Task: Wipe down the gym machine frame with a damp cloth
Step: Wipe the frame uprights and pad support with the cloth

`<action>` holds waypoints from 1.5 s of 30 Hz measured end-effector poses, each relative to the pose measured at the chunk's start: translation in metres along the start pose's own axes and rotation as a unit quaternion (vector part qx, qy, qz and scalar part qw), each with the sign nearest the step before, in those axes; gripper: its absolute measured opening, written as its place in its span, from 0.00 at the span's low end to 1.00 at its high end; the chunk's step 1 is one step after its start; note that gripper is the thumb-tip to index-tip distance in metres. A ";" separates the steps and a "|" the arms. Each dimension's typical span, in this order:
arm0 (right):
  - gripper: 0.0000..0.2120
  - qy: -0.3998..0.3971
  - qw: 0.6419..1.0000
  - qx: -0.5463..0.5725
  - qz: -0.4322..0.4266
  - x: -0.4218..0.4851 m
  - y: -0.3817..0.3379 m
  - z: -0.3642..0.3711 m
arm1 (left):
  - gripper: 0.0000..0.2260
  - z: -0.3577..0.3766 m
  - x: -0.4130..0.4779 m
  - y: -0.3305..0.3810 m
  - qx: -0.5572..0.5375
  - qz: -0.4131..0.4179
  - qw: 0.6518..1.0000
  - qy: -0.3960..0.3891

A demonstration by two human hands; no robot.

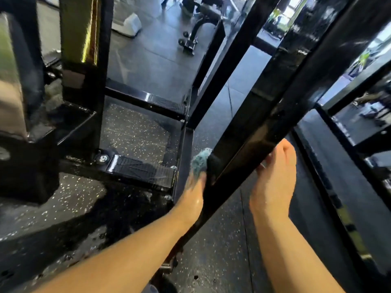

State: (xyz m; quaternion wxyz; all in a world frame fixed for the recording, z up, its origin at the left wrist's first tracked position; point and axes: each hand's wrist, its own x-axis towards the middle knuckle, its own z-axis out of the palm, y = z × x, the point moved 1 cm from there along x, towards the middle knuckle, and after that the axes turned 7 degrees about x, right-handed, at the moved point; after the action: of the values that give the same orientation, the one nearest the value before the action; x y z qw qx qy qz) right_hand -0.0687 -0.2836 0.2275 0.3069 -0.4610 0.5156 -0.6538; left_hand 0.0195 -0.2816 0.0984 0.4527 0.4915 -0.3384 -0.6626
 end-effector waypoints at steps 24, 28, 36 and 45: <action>0.14 -0.093 0.798 -0.269 -0.532 0.117 -0.179 -0.002 | 0.22 0.082 -0.034 0.280 0.114 0.425 0.897 -0.037; 0.11 -0.121 0.839 -0.218 -0.483 0.113 -0.181 -0.002 | 0.16 0.070 -0.048 0.235 0.119 0.404 0.906 -0.048; 0.09 -0.190 0.885 -0.245 -0.348 0.144 -0.246 0.017 | 0.23 0.096 -0.025 0.352 0.120 0.404 0.905 -0.051; 0.09 -0.234 0.820 -0.379 -0.358 0.219 -0.291 0.045 | 0.21 0.093 -0.027 0.362 0.133 0.405 0.899 -0.100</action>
State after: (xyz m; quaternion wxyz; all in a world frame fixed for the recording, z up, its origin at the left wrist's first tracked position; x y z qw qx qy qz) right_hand -0.0909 -0.4117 0.5710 -0.0365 -0.8324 0.4338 -0.3430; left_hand 0.0301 -0.3872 0.4583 0.5762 0.2984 -0.6368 -0.4166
